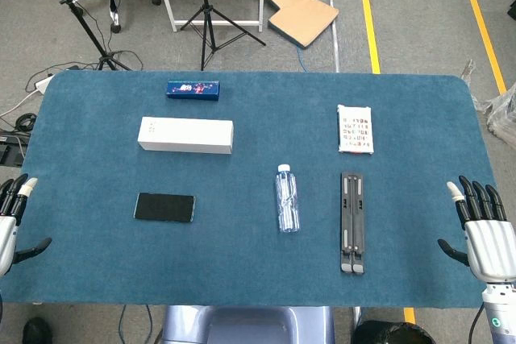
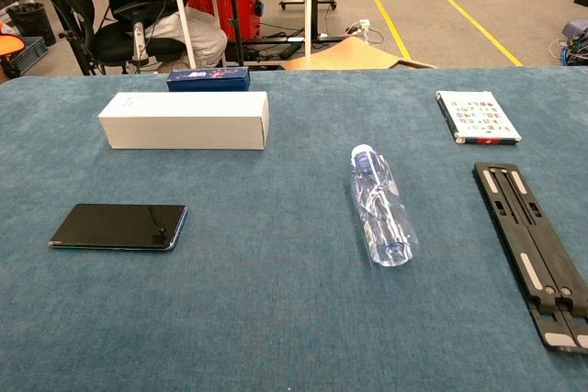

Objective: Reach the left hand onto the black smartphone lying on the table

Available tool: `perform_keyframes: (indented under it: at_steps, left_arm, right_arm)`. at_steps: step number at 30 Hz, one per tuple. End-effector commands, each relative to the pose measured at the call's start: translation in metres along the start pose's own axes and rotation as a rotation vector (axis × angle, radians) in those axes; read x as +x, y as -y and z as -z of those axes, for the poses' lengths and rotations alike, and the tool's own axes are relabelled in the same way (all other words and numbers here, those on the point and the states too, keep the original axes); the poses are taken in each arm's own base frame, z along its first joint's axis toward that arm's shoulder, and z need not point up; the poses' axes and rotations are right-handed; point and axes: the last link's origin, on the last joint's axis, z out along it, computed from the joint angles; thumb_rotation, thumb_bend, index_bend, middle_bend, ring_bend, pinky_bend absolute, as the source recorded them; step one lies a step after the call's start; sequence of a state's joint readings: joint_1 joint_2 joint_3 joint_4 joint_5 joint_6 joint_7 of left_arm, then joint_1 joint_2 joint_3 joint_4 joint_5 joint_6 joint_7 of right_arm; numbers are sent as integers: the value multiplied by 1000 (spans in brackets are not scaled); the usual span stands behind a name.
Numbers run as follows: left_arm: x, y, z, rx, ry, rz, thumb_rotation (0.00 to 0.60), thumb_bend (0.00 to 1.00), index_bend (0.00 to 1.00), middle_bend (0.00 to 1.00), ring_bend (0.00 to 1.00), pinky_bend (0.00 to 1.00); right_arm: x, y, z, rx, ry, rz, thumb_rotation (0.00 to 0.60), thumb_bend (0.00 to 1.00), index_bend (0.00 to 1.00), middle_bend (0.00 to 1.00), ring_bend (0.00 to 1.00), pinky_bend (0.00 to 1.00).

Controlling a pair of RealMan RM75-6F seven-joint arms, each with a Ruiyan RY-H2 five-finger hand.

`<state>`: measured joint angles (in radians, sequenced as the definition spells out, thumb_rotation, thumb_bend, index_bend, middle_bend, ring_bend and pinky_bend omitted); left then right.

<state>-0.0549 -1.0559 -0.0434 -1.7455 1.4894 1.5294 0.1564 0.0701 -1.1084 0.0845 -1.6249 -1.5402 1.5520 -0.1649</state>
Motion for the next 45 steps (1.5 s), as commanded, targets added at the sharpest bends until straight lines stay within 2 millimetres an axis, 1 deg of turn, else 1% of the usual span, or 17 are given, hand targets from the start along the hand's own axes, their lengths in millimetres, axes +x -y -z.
perform_keyframes:
  at_steps: [1,10,12,14,16,20,21,23,25,27,31,34,39,45]
  left_arm:
    - [0,0,0,0,-2,2,600,0,0,0,0,0]
    - [-3,0,0,-1,23,7,600,1,0,0,0,0]
    - [-8,-6,-4,-26,46,9,600,14,0,0,0,0]
    - [-13,-16,-12,-63,63,15,600,50,0,0,0,0]
    - [-24,-34,-27,-123,79,27,600,90,0,0,0,0]
    - [-51,-68,-54,-214,146,26,600,240,0,0,0,0]
    - [-60,-79,-61,-233,168,21,600,251,0,0,0,0]
    - [-69,-90,-67,-254,193,10,600,252,0,0,0,0]
    - [-85,-107,-77,-281,223,-8,600,252,0,0,0,0]
    - [-96,-117,-83,-288,238,-25,600,252,0,0,0,0]
    - [-115,-133,-89,-301,272,-52,600,253,0,0,0,0]
    - [-127,-141,-91,-310,292,-64,600,254,0,0,0,0]
    - [-144,-149,-97,-306,313,-83,600,254,0,0,0,0]
    - [-156,-151,-102,-294,335,-89,600,255,0,0,0,0]
  right_arm:
    - [0,0,0,-1,1,-6,600,0,0,0,0,0]
    - [-1,2,-1,0,13,-26,600,0,0,0,0,0]
    - [0,2,-1,-1,12,-33,600,0,0,0,0,0]
    - [1,2,-2,-3,12,-38,600,0,0,0,0,0]
    - [0,3,-3,-2,19,-36,600,0,0,0,0,0]
    - [-3,2,-6,-6,33,-40,600,0,0,0,0,0]
    - [-4,2,-7,-8,36,-40,600,0,0,0,0,0]
    - [-5,1,-8,-12,43,-40,600,0,0,0,0,0]
    - [-7,-2,-9,-22,53,-39,600,0,0,0,0,0]
    - [-8,-5,-9,-32,60,-39,600,0,0,0,0,0]
    - [-10,-8,-8,-44,68,-41,600,0,0,0,0,0]
    - [-10,-10,-8,-50,72,-40,600,0,0,0,0,0]
    - [-11,-11,-7,-57,75,-38,600,0,0,0,0,0]
    - [-12,-13,-8,-64,81,-40,600,0,3,0,0,0]
